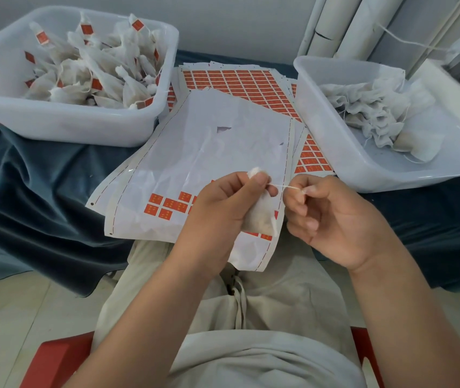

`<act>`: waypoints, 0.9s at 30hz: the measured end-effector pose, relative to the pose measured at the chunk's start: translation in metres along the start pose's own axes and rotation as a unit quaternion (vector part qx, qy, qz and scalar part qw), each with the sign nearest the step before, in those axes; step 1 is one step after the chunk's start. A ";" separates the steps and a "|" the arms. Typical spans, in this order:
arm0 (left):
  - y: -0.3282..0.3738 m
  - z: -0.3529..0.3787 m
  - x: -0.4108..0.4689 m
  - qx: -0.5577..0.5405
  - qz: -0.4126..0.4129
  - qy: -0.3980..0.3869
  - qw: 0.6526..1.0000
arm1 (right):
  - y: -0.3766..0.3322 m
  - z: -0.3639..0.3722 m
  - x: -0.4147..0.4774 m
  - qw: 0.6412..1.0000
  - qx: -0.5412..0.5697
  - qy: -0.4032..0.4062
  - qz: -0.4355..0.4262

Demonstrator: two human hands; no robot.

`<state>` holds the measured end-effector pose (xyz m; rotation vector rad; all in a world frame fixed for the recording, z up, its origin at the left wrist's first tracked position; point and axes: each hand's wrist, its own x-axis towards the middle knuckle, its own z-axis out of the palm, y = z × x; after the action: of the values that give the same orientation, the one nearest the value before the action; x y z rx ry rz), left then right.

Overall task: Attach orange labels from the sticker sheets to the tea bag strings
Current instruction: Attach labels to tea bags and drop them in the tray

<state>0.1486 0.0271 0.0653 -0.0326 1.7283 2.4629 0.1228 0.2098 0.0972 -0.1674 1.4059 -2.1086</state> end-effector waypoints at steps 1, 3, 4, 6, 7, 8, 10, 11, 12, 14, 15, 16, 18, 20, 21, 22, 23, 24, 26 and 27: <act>0.001 -0.002 0.000 0.008 0.007 -0.001 1.000 | 0.001 0.000 0.000 1.000 0.009 0.001 -0.014; 0.002 -0.005 0.001 0.020 0.025 0.007 0.999 | 0.005 0.002 0.001 0.998 0.047 0.013 -0.047; 0.003 -0.005 0.001 0.024 0.033 0.009 0.999 | 0.006 0.003 0.001 0.995 0.077 0.016 -0.058; 0.003 -0.005 0.001 0.043 0.040 0.003 0.998 | 0.009 0.010 0.001 0.989 0.129 0.027 -0.064; 0.004 -0.004 0.000 0.062 0.044 0.000 0.997 | 0.011 0.014 0.001 0.987 0.141 0.034 -0.066; 0.003 -0.004 -0.001 0.082 0.053 0.000 0.995 | 0.011 0.016 0.001 0.986 0.148 0.039 -0.066; 0.002 -0.004 0.000 0.116 0.088 0.030 0.989 | 0.010 0.019 0.000 0.987 0.143 0.045 -0.059; 0.001 -0.004 -0.001 0.125 0.104 0.056 0.985 | 0.009 0.020 0.000 0.988 0.136 0.050 -0.052; 0.001 -0.004 -0.001 0.130 0.114 0.078 0.982 | 0.008 0.020 0.000 0.989 0.132 0.054 -0.043; 0.000 -0.001 -0.002 0.128 0.114 0.089 0.981 | 0.005 0.020 0.000 0.989 0.134 0.054 -0.036; -0.001 0.001 -0.002 0.126 0.107 0.083 0.983 | 0.004 0.020 0.000 0.989 0.133 0.055 -0.039; -0.002 0.003 -0.003 0.123 0.098 0.070 0.985 | 0.004 0.020 -0.001 0.989 0.132 0.057 -0.043; -0.003 0.004 -0.003 0.100 0.080 0.037 0.991 | 0.005 0.022 -0.001 0.988 0.139 0.057 -0.047; -0.004 0.003 -0.004 0.085 0.073 0.019 0.994 | 0.008 0.024 -0.002 0.986 0.152 0.056 -0.047; -0.004 0.003 -0.004 0.082 0.072 0.018 0.994 | 0.009 0.025 -0.002 0.985 0.156 0.058 -0.047; -0.004 0.003 -0.004 0.085 0.073 0.025 0.993 | 0.009 0.025 -0.002 0.984 0.158 0.061 -0.046; -0.004 0.003 -0.003 0.094 0.074 0.037 0.992 | 0.009 0.025 -0.001 0.984 0.158 0.064 -0.044; -0.005 0.002 -0.002 0.114 0.078 0.050 0.989 | 0.008 0.025 -0.001 0.985 0.157 0.067 -0.038; -0.004 0.000 0.000 0.171 0.084 0.061 0.980 | 0.004 0.022 -0.002 0.985 0.159 0.070 -0.017; -0.004 -0.001 0.001 0.205 0.094 0.059 0.972 | 0.001 0.019 -0.002 0.984 0.163 0.073 -0.003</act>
<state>0.1482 0.0278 0.0612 0.0279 2.3596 2.2046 0.1328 0.1954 0.1045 0.1149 1.1161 -2.3600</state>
